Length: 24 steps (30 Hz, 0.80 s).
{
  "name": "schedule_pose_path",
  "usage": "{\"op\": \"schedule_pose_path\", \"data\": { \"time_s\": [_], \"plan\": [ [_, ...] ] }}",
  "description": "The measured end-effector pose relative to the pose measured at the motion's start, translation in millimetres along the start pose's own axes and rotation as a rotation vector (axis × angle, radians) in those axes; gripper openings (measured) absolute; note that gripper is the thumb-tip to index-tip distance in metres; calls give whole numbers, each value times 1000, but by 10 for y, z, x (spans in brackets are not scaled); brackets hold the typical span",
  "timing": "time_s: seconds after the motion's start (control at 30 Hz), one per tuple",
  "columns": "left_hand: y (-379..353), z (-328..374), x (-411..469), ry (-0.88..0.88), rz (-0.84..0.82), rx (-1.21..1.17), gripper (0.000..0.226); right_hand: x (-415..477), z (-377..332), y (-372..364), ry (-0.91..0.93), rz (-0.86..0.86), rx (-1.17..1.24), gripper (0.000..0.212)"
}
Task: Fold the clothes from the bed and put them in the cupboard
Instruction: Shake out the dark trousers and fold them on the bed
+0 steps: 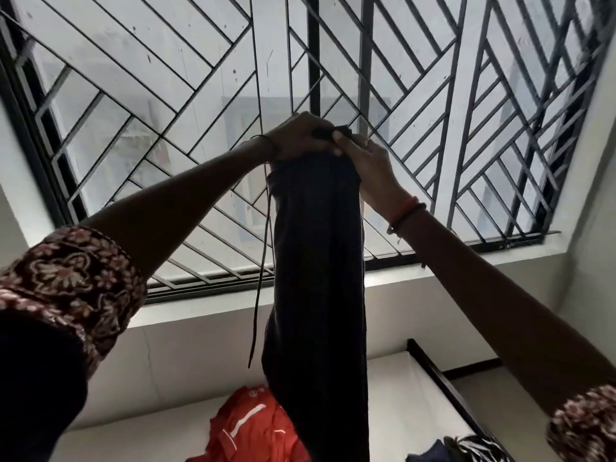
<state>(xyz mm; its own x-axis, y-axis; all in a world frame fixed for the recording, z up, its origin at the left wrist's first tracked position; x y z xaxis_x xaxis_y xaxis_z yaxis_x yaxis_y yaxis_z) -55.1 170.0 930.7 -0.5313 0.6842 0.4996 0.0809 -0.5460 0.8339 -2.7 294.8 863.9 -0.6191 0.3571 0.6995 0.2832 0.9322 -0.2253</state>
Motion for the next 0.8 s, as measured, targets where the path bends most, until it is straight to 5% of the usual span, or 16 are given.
{"op": "schedule_pose_path", "data": {
  "time_s": [0.07, 0.17, 0.27, 0.43, 0.57, 0.7, 0.8],
  "plan": [
    [22, 2, -18, -16, 33, -9, 37, -48, 4, 48, -5, 3, -10, 46],
    [49, -36, -31, -3, 47, 17, 34, -200, 98, 181, -45, -40, 78, 9],
    [109, -71, -61, 0, 59, 3, 53, -521, 356, 332, -128, -138, 71, 14],
    [260, -138, -104, 16, 89, -49, 59, -1181, 1008, 590, -281, -537, -226, 21],
    [367, -216, -106, 30, 78, -61, 30, -1536, 1467, 647, -343, -658, -510, 12],
    [507, -307, -169, 41, 133, -79, 52, -1609, 1630, 725, -388, -420, -581, 23],
    [582, -453, -214, 87, 160, -105, 52, -1621, 1678, 809, -455, -226, -383, 14]
  ]
}}
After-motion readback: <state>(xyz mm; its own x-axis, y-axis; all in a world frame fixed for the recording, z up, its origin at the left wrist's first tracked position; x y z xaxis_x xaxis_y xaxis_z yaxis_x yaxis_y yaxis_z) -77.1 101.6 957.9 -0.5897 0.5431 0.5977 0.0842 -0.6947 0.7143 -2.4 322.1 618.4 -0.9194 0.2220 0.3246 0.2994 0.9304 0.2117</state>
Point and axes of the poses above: each hand's wrist, its own x-axis towards the middle knuckle, its own y-axis out of the back of the hand, z = x × y, the point moved 3 cm from there along x, towards the middle knuckle, and after that the axes turned 13 degrees about y, right-handed, at the moved point
